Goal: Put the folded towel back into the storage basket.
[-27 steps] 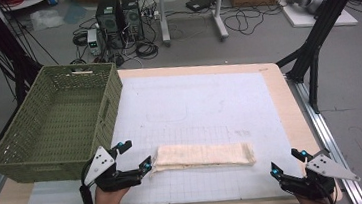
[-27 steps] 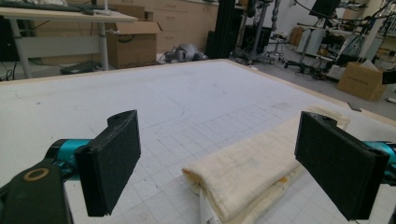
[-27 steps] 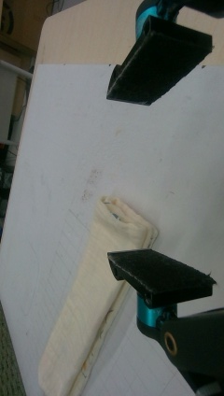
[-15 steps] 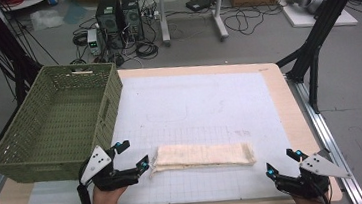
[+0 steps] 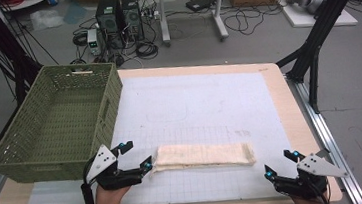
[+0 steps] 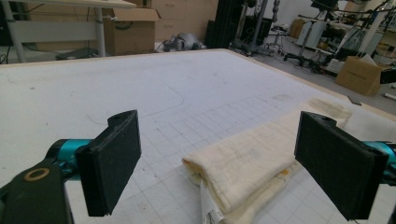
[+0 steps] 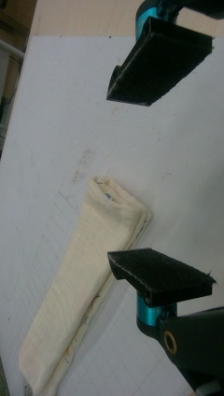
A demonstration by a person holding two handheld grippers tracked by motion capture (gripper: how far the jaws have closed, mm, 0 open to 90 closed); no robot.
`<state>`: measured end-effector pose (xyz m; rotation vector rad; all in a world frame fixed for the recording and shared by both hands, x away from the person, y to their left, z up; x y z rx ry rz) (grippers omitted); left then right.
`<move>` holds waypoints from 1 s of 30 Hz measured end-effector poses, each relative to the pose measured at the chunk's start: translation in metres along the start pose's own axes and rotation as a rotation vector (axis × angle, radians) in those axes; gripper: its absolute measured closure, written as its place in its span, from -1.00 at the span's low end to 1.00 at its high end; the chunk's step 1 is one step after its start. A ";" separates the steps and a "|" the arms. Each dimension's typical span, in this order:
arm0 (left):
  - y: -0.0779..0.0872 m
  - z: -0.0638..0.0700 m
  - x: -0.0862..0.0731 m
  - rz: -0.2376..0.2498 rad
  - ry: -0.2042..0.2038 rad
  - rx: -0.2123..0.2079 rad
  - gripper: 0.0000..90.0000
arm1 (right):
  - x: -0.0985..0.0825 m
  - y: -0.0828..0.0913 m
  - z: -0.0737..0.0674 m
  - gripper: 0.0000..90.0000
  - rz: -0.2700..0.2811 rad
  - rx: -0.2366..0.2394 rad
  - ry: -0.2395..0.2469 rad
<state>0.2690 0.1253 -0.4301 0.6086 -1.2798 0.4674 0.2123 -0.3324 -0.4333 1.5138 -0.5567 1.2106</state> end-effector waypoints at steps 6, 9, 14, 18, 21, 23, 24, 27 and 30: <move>-0.002 0.001 0.000 -0.013 0.007 0.000 -0.67 | -0.001 -0.001 -0.002 -0.61 -0.009 0.007 0.008; -0.004 0.001 0.000 -0.020 0.006 -0.001 -0.67 | -0.001 -0.002 0.000 -0.61 -0.012 0.008 -0.005; -0.006 -0.001 -0.003 -0.035 0.011 0.004 -0.67 | -0.002 -0.004 0.000 -0.61 -0.021 0.011 -0.017; -0.009 -0.002 -0.005 -0.064 0.017 0.010 -0.66 | -0.002 -0.004 -0.002 -0.61 -0.023 0.012 -0.012; -0.015 -0.003 -0.010 -0.121 0.034 0.007 -0.60 | -0.003 -0.004 -0.003 -0.61 -0.029 0.013 -0.005; -0.016 -0.003 -0.012 -0.133 0.039 0.009 -0.59 | -0.003 -0.003 -0.003 -0.61 -0.029 0.010 -0.012; -0.018 -0.004 -0.013 -0.145 0.050 0.012 -0.59 | -0.003 -0.003 -0.002 -0.61 -0.024 0.010 -0.008; -0.023 -0.007 -0.016 -0.185 0.079 0.025 -0.58 | -0.004 -0.003 -0.002 -0.61 -0.036 0.008 -0.007; -0.025 -0.009 -0.018 -0.202 0.095 0.033 -0.58 | -0.005 -0.003 -0.002 -0.61 -0.035 0.005 -0.007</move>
Point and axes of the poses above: each handheld gripper's, and its own axes: y roughly backward along the jaws, x roughly out of its top, z roughly to its right, the point moved 4 cm from there along -y, roughly forward along the jaws, and after that the axes turned 5 degrees about -x, right-handed, at the moved point
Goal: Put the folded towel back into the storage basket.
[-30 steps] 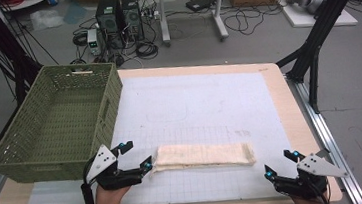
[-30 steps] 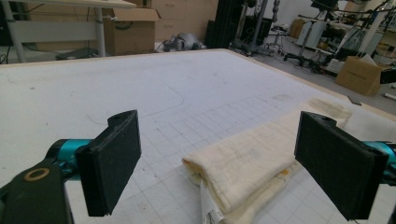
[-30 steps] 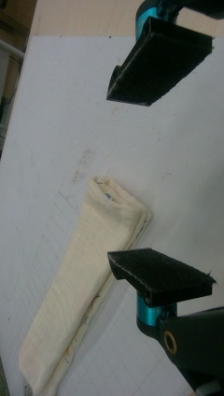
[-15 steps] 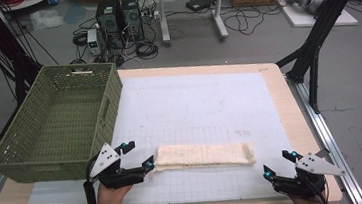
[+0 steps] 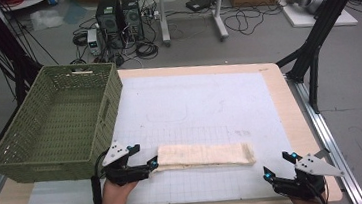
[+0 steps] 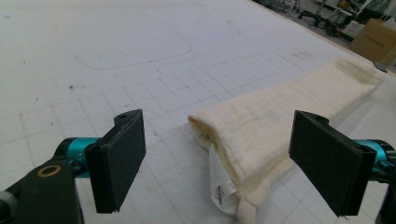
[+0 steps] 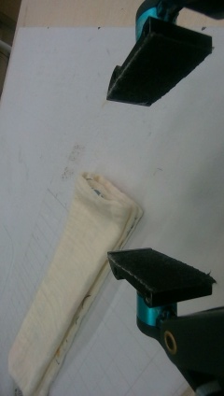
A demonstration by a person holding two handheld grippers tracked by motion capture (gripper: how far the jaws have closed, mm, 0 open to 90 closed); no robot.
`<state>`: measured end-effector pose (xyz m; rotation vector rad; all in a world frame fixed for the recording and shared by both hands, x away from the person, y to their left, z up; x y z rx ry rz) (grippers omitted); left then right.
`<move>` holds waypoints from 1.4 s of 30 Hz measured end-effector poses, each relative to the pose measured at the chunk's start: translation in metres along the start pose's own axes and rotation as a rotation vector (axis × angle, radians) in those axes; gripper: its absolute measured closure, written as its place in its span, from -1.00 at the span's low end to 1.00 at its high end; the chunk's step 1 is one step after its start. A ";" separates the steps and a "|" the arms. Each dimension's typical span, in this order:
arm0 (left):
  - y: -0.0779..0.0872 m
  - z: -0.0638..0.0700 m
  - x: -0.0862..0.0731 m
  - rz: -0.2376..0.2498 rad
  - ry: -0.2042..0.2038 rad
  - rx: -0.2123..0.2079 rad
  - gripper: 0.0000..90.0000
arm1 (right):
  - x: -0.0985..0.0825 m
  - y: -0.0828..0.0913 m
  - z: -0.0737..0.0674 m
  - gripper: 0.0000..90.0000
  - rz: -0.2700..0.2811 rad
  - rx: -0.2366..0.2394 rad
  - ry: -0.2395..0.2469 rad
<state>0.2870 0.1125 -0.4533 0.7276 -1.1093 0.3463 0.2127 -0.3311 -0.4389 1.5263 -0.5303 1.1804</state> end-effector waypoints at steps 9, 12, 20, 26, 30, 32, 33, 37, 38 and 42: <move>-0.011 -0.003 -0.003 -0.063 0.036 -0.017 -0.46 | -0.001 -0.002 -0.002 -0.61 -0.012 0.003 0.009; -0.016 -0.002 -0.003 -0.087 0.049 -0.024 -0.35 | -0.001 -0.003 -0.002 -0.61 -0.010 0.003 0.008; -0.035 0.005 -0.005 -0.162 0.080 -0.029 -0.13 | -0.002 -0.002 -0.002 -0.61 -0.009 0.000 0.008; -0.041 0.011 -0.009 -0.216 0.045 -0.017 -0.06 | -0.002 -0.001 -0.001 -0.60 -0.008 -0.001 0.009; -0.043 0.013 -0.011 -0.233 0.016 -0.011 0.00 | -0.002 -0.001 0.000 -0.61 -0.010 -0.002 0.009; -0.043 0.014 -0.011 -0.240 0.003 -0.010 0.04 | -0.003 -0.001 -0.001 -0.61 -0.011 -0.001 0.013; -0.043 0.015 -0.012 -0.244 -0.013 -0.014 0.04 | -0.003 -0.002 -0.001 -0.61 -0.015 0.002 0.010; -0.043 0.018 -0.012 -0.255 -0.045 -0.018 0.04 | -0.002 -0.002 -0.001 -0.60 -0.010 0.003 0.011; -0.044 0.019 -0.013 -0.256 -0.050 -0.013 0.06 | -0.002 -0.002 -0.001 -0.60 -0.010 0.003 0.015; -0.043 0.022 -0.013 -0.264 -0.072 -0.006 0.19 | -0.002 -0.002 -0.001 -0.60 -0.011 0.005 0.009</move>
Point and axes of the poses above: each handheld gripper's, and its own axes: y roughly backward along the jaws, x roughly out of its top, z roughly to its right, the point moved 4 cm from there along -y, roughly forward along the jaws, and after that the axes turned 5 degrees about -x, right-handed, at the moved point
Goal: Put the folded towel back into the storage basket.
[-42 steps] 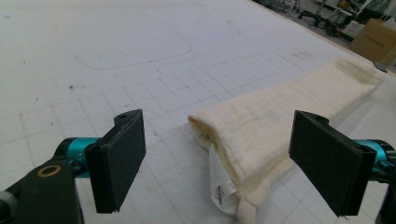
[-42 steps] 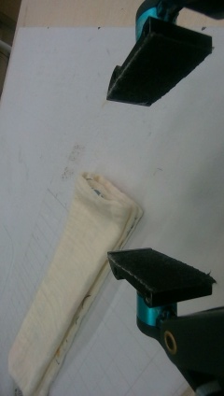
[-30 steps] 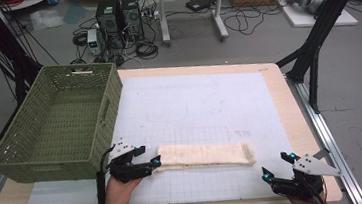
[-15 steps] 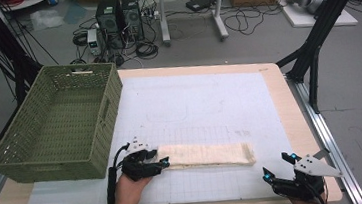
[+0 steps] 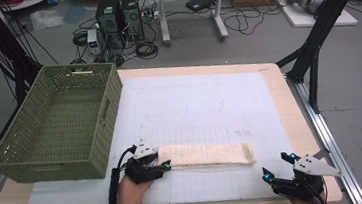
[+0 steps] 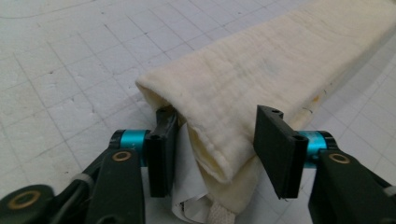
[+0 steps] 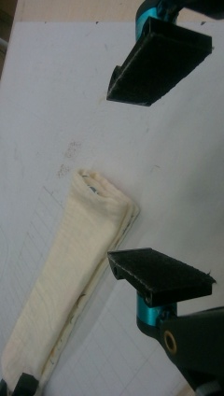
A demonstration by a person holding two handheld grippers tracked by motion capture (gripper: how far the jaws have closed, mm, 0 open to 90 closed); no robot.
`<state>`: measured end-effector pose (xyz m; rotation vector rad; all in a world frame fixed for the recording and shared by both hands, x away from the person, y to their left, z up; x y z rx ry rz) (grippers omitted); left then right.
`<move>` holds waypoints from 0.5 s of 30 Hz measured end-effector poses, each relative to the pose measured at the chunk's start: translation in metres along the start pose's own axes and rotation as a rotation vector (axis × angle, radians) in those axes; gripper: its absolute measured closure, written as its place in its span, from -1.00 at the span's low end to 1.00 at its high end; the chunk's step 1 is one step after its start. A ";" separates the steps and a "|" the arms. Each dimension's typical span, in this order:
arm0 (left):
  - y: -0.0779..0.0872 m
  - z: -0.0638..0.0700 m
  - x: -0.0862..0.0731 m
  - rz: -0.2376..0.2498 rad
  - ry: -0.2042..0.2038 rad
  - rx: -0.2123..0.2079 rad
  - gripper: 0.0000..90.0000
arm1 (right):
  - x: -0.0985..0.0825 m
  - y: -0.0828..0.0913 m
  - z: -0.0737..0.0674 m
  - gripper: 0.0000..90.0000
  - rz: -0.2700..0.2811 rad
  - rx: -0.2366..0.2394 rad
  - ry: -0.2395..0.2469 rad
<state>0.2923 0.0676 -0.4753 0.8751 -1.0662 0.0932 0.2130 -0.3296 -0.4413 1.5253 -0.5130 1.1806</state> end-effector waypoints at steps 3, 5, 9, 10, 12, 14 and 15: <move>0.001 0.001 0.000 -0.005 0.001 -0.015 0.43 | 0.000 0.000 0.000 -0.60 0.005 0.000 0.004; 0.001 0.004 -0.001 -0.014 -0.023 -0.031 0.66 | 0.000 0.000 0.001 -0.60 0.002 -0.002 -0.002; 0.001 0.005 -0.001 -0.008 -0.013 -0.038 0.78 | 0.000 0.000 0.000 -0.60 0.006 -0.004 -0.003; 0.001 0.004 -0.001 -0.006 -0.010 -0.036 0.78 | 0.001 -0.001 0.000 -0.61 0.009 -0.013 -0.003; 0.001 0.005 -0.001 0.004 -0.014 -0.033 0.78 | 0.003 -0.002 0.000 -0.61 0.010 -0.014 -0.015; 0.003 0.006 0.000 0.013 -0.016 -0.035 0.79 | 0.004 -0.003 0.001 -0.61 0.014 -0.020 -0.033; 0.003 0.006 0.000 0.013 -0.016 -0.035 0.79 | 0.005 -0.005 0.000 -0.61 0.016 -0.025 -0.044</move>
Point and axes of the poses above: each handheld gripper's, and its own axes: y roughly backward along the jaws, x roughly out of its top, z roughly to its right, the point moved 4 cm from there along -y, roughly forward along the jaws, and after that the axes turned 5 degrees about -x, right-handed, at the moved point
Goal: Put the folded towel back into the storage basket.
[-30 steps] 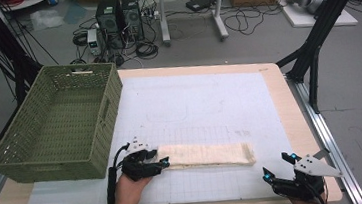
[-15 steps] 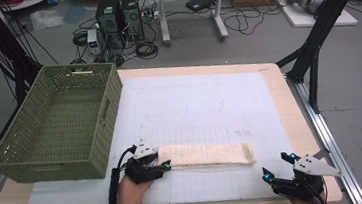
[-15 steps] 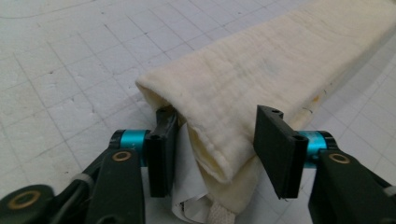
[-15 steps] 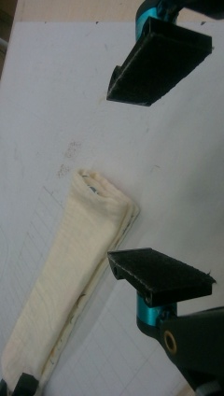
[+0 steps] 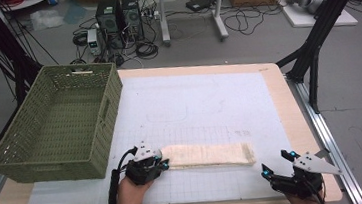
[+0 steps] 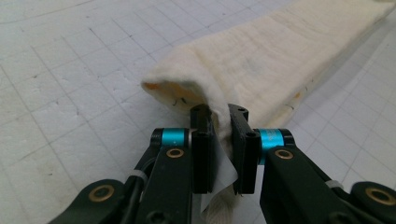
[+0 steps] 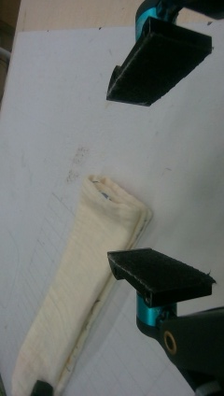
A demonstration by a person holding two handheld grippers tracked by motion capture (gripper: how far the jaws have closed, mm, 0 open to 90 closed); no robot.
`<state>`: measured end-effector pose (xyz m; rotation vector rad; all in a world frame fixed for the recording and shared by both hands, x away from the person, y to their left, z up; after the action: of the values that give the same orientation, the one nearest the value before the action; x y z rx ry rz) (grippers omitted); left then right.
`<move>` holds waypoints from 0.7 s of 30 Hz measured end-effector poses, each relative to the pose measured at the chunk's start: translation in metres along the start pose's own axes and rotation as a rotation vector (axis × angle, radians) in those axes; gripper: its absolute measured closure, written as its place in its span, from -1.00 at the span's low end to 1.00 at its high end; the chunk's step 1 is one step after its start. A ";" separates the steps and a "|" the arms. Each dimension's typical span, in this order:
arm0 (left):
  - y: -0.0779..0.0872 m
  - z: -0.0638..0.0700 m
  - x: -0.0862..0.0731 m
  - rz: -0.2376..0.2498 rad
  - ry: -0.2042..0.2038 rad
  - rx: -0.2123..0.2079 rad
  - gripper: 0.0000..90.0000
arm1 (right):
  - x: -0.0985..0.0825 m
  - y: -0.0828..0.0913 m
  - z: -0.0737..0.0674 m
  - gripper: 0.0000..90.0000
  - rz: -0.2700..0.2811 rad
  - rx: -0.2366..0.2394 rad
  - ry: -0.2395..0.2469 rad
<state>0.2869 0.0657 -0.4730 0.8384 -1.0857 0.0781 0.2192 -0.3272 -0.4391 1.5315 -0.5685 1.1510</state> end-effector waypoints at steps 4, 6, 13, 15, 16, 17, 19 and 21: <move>0.003 0.001 0.001 0.018 0.004 -0.008 0.80 | 0.000 -0.012 -0.003 -0.61 -0.021 0.011 -0.001; 0.005 0.001 0.002 0.031 0.007 -0.013 0.80 | 0.001 -0.016 -0.005 -0.60 -0.027 0.016 0.003; 0.010 0.002 0.004 0.064 -0.002 -0.015 0.80 | 0.005 -0.027 -0.011 -0.48 -0.035 0.039 0.015; 0.011 0.002 0.004 0.071 -0.004 -0.019 0.80 | 0.005 -0.033 -0.012 -0.42 -0.045 0.047 0.014; 0.011 0.003 0.005 0.083 -0.004 -0.025 0.80 | 0.005 -0.036 -0.013 -0.40 -0.051 0.050 0.019; 0.011 0.003 0.005 0.083 -0.004 -0.025 0.80 | 0.005 -0.038 -0.013 -0.38 -0.056 0.051 0.014; 0.013 0.003 0.005 0.089 -0.006 -0.027 0.80 | 0.003 -0.042 -0.013 -0.34 -0.073 0.056 -0.005; 0.013 0.003 0.005 0.097 -0.007 -0.029 0.80 | 0.002 -0.046 -0.013 -0.28 -0.087 0.062 0.002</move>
<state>0.2816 0.0713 -0.4607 0.7607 -1.1309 0.1407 0.2535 -0.3013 -0.4595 1.5918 -0.4641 1.1123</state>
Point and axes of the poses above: each handheld gripper's, and its own axes: y roughly backward along the jaws, x roughly out of its top, z roughly to its right, the point moved 4 cm from there along -y, roughly forward along the jaws, and after that the axes turned 5 degrees about -x, right-handed, at the moved point
